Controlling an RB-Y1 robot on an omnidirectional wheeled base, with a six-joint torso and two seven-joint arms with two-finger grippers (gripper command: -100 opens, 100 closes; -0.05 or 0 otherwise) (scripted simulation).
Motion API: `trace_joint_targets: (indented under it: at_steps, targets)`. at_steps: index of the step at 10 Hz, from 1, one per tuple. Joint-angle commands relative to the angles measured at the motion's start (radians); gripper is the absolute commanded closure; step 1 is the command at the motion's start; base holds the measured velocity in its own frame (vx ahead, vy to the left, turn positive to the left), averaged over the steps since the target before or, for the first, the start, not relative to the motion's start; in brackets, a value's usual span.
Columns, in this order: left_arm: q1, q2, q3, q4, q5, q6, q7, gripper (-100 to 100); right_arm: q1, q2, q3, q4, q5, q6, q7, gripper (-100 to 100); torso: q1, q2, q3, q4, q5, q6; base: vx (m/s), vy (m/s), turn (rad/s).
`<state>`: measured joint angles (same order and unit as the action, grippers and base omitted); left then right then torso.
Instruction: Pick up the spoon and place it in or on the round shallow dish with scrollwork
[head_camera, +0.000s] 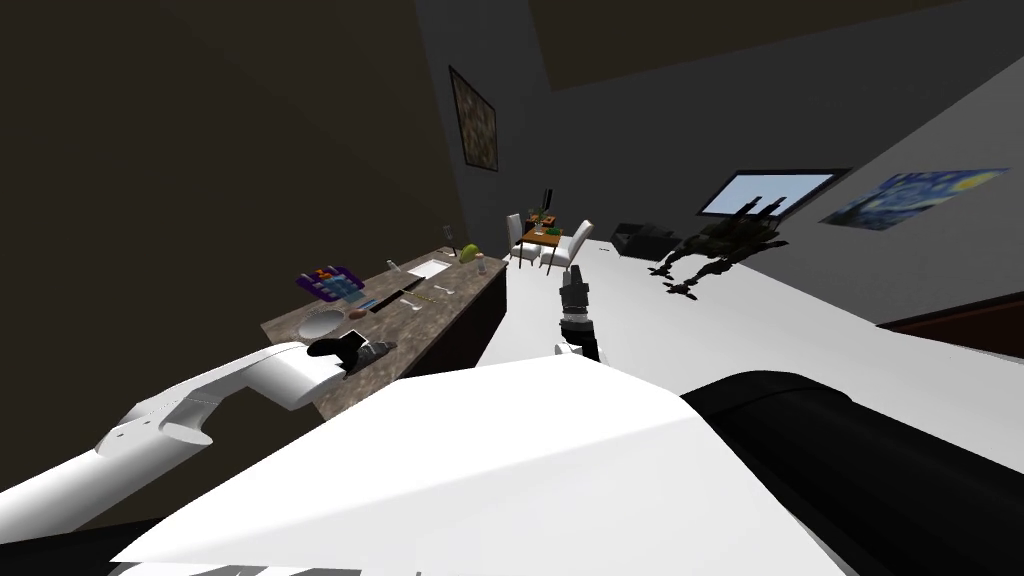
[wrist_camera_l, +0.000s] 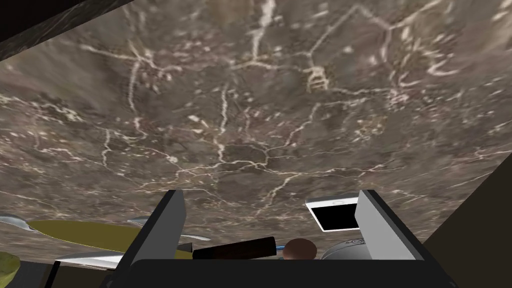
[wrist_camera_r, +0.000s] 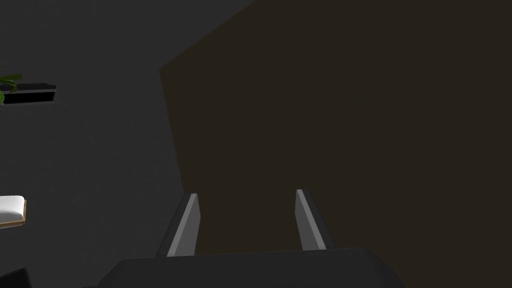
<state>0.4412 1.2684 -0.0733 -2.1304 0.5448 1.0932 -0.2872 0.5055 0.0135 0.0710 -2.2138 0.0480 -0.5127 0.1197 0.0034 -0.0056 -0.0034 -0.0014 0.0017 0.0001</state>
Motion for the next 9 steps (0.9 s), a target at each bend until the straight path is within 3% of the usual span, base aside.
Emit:
trace_joint_targets:
  at_steps: [1,2,4,5,6,9]
  targets:
    - [0.0,0.0,0.0,0.0,0.0,0.0,0.0,0,0.0,0.0,0.0,0.0,0.0,0.0,0.0,0,0.0,0.0,0.0,0.0,0.0,0.0,0.008,0.008,0.0]
    - [-0.003,-0.017,-0.01,0.028,-0.015,-0.018,-0.005,-100,0.0,0.0,0.0,0.0,0.0,0.0,0.0,0,-0.002,0.002,0.001,0.001,-0.001,0.0,0.004,0.005,-0.06]
    - [-0.006,-0.037,-0.022,0.064,-0.034,-0.041,-0.012,-100,0.0,0.0,0.0,0.0,0.0,0.0,0.0,0,-0.003,0.004,0.002,0.001,-0.001,0.0,-0.001,0.007,-0.075]
    - [-0.005,-0.033,-0.02,0.052,-0.031,-0.032,-0.009,-100,0.0,0.0,0.0,0.0,0.0,0.0,0.0,0,-0.003,0.004,0.002,0.001,-0.001,0.0,0.0,0.0,0.0]
    - [-0.005,-0.034,-0.021,0.054,-0.032,-0.035,-0.009,100,0.0,0.0,0.0,0.0,0.0,0.0,0.0,0,-0.003,0.004,0.003,0.001,-0.001,0.0,0.0,0.0,0.0]
    - [-0.005,-0.034,-0.02,0.054,-0.032,-0.035,-0.009,100,0.0,0.0,0.0,0.0,0.0,0.0,0.0,0,-0.004,0.004,0.003,0.001,-0.001,0.0,0.0,0.0,0.0]
